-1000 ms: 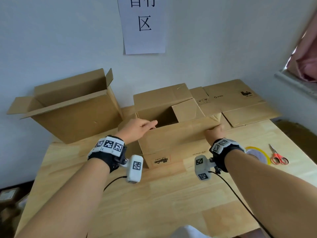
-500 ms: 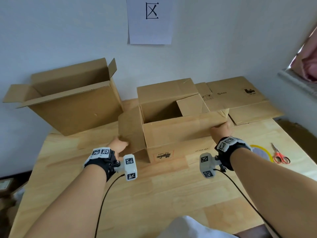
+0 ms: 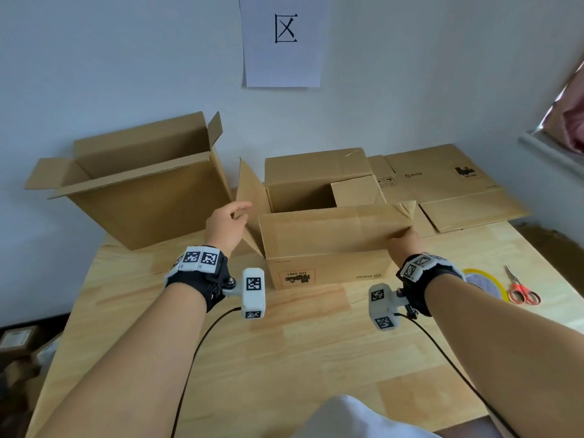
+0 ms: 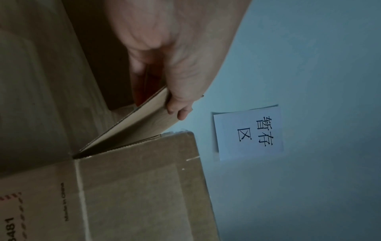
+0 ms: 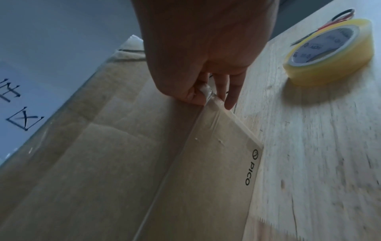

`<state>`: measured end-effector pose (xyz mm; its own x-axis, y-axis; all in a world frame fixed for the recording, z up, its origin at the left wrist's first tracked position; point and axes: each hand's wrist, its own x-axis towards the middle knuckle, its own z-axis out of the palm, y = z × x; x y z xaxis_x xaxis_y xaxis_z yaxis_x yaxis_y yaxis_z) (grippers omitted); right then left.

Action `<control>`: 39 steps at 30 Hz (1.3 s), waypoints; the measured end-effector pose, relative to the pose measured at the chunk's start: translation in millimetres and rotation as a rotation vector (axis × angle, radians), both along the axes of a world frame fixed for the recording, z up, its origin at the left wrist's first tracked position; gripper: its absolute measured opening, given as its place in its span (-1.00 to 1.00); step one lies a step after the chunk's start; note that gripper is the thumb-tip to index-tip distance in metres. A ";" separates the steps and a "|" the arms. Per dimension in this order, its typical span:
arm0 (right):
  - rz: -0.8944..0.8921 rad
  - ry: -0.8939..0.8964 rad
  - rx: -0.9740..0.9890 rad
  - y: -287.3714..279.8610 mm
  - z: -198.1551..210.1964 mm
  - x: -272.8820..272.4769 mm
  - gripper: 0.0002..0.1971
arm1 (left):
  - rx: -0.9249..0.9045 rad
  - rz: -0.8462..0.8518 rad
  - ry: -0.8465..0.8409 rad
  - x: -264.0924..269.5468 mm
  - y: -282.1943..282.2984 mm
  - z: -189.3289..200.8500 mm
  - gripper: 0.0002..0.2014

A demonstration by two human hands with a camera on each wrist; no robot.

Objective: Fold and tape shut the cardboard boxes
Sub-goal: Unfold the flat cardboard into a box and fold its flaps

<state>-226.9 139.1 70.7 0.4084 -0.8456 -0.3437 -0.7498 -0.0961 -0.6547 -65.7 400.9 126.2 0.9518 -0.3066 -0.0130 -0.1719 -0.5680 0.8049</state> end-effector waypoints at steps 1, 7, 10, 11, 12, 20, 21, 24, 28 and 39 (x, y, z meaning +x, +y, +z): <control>0.018 0.000 0.010 -1.8 0.1 -2.4 -0.69 | -0.019 -0.004 0.024 0.2 0.3 0.7 -0.68; 0.076 0.068 0.114 -10.9 -1.6 -9.0 -0.84 | 0.067 -0.078 0.071 4.7 -2.3 5.7 -0.59; 0.051 -0.032 0.166 -18.6 -16.7 -5.3 -0.71 | 0.092 -0.096 0.168 8.1 -3.8 12.8 -0.50; 0.046 -0.057 0.168 -20.3 -20.9 -5.3 -0.68 | 0.098 -0.106 0.207 9.1 -5.5 15.1 -0.44; 0.044 -0.052 0.166 -20.7 -23.6 -5.3 -0.69 | 0.110 -0.122 0.249 9.8 -7.7 16.8 -0.36; 0.017 -0.046 0.173 -22.4 -28.0 -5.6 -0.76 | 0.156 -0.348 0.420 -9.7 -41.5 24.9 0.21; 0.009 -0.073 0.170 -23.0 -29.0 -7.8 -0.71 | 0.147 -0.385 0.431 -11.5 -44.9 25.5 0.19; 0.014 -0.037 0.150 -19.9 -23.1 -12.1 -0.69 | 0.225 -0.544 0.510 -14.0 -46.3 24.8 0.01; 0.048 0.095 0.110 -17.5 -18.5 -8.1 -0.74 | 0.301 -0.574 0.564 -17.1 -35.3 20.1 -0.31; 0.095 0.187 0.043 -14.9 -18.3 -8.0 -0.71 | -0.071 -0.345 0.790 -16.9 -1.0 -10.4 -0.39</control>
